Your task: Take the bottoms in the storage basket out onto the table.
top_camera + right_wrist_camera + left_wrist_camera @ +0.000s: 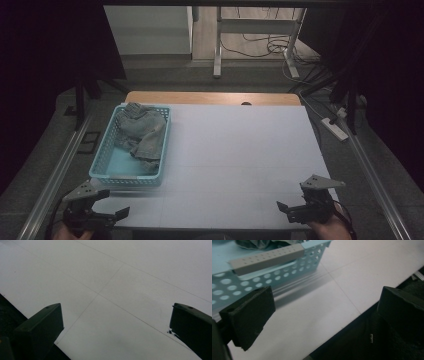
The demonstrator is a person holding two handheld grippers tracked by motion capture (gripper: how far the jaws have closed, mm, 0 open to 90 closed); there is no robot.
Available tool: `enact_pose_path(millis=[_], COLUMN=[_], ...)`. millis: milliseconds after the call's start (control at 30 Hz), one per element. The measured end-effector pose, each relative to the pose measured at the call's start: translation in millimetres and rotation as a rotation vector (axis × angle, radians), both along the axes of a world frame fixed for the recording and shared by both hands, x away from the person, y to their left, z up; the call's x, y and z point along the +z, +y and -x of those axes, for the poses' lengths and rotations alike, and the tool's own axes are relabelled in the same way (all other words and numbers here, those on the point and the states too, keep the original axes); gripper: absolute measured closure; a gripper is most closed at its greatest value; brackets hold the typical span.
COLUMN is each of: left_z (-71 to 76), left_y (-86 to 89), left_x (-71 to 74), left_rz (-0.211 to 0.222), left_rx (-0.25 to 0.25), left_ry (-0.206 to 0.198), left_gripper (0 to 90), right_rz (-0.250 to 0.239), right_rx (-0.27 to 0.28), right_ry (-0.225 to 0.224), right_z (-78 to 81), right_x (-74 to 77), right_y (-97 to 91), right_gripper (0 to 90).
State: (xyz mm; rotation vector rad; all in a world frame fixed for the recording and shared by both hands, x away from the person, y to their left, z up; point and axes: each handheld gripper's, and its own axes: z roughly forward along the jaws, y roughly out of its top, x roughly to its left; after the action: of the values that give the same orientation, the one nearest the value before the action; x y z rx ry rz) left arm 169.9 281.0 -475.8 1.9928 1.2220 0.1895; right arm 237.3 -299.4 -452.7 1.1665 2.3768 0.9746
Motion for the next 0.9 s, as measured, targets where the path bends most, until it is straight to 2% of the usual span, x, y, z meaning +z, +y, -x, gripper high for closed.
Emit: enact_pose_path(millis=[167, 367, 500, 700, 800, 900], left_z=[-2.5, -3.0, -6.6, -12.7, -16.3, -19.5], left_y=[-3.6, -4.2, -6.6, -11.1, -13.7, -16.4], left_x=[0.5, 5.8, 7.6, 8.3, 10.2, 12.3], left_rz=[-0.010, -0.026, 0.003, 0.016, 0.018, 0.009], left_rx=[-0.024, -0.015, -0.023, -0.019, -0.026, -0.032], left_ry=[0.029, -0.007, -0.007, 0.014, 0.025, 0.018], left_gripper=[0.7, 0.4, 0.0, 0.0, 0.0, 0.0], right_rz=[0.009, 0.021, 0.026, 0.022, 0.023, 0.022], right_rx=[0.000, 0.006, 0.007, 0.007, 0.008, 0.008], right_ry=[-0.001, 0.002, 0.002, 0.004, 0.004, 0.005], right_z=[0.1, 0.2, 0.0, -0.3, -0.3, -0.4], right_x=[-0.2, -0.6, -0.7, -0.9, -0.9, -0.9], right_y=[0.9, 2.1, 2.3, 2.3, 2.4, 2.2], right_gripper=[0.0, 0.0, 0.0, 0.0, 0.0, 0.0])
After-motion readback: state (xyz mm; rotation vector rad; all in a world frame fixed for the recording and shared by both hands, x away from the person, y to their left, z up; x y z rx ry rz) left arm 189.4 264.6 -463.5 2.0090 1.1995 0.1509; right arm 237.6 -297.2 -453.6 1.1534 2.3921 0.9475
